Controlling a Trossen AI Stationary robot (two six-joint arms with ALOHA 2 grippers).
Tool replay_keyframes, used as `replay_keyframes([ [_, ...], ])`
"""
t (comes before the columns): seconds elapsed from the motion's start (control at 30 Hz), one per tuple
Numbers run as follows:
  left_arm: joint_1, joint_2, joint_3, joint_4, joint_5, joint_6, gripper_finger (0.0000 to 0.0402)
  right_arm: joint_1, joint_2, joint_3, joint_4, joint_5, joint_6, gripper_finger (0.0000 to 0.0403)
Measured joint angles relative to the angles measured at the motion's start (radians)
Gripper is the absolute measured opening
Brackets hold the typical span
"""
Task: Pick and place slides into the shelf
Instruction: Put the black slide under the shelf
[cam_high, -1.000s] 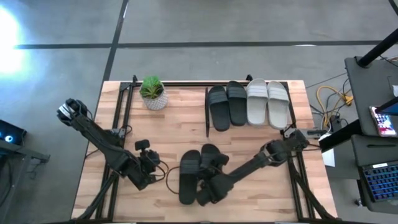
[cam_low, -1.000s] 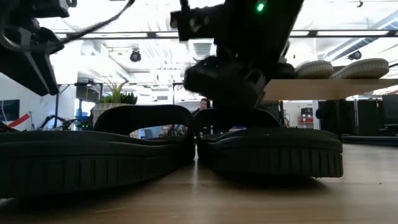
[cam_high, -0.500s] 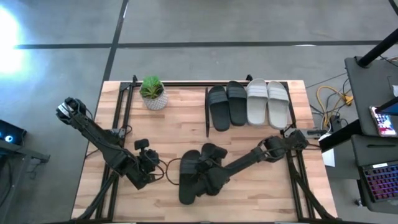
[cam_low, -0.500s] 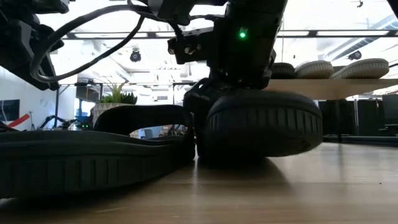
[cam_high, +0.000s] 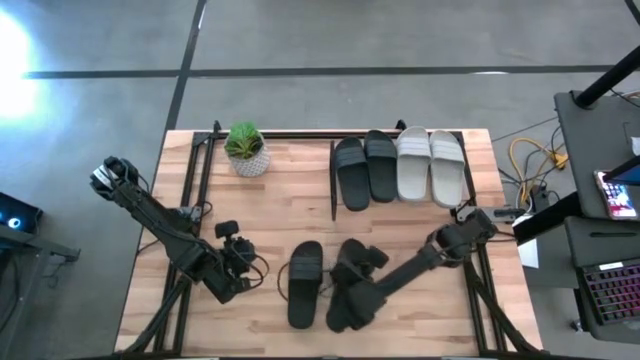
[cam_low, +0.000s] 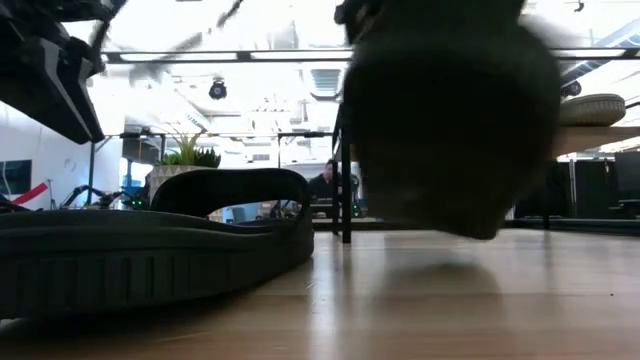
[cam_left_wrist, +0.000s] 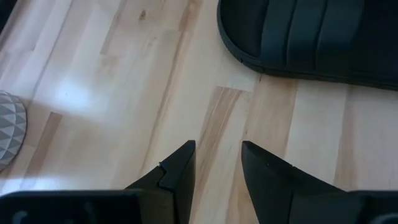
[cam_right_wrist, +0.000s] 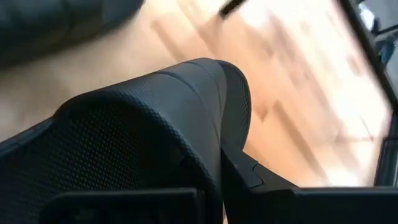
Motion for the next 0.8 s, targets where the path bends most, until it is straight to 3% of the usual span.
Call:
replay_keyframes([
  [0.27,0.001,-0.001,-0.003,-0.009,-0.002,0.000,0.0115,0.070,-0.060,-0.183,-0.009,-0.208,0.062,0.0012],
  [0.37,0.001,-0.001,-0.003,-0.011,0.002,0.000,0.0115,0.092,-0.105,-0.225,0.002,-0.247,0.188,0.0012],
  [0.47,0.001,-0.001,-0.003,-0.010,0.006,0.000,0.0115,0.115,-0.216,-0.237,0.008,-0.192,0.411,0.0012],
  [0.63,0.001,-0.001,-0.005,-0.010,0.006,0.000,0.0115,0.158,-0.416,-0.312,0.011,-0.062,0.922,0.0012],
  [0.73,0.001,-0.001,-0.005,-0.010,0.004,0.000,0.0115,0.175,-0.531,-0.401,0.144,-0.091,0.959,0.0012],
  [0.8,0.001,-0.001,-0.005,-0.010,-0.002,0.000,0.0115,0.193,-0.587,-0.480,0.291,-0.034,0.962,0.0012],
])
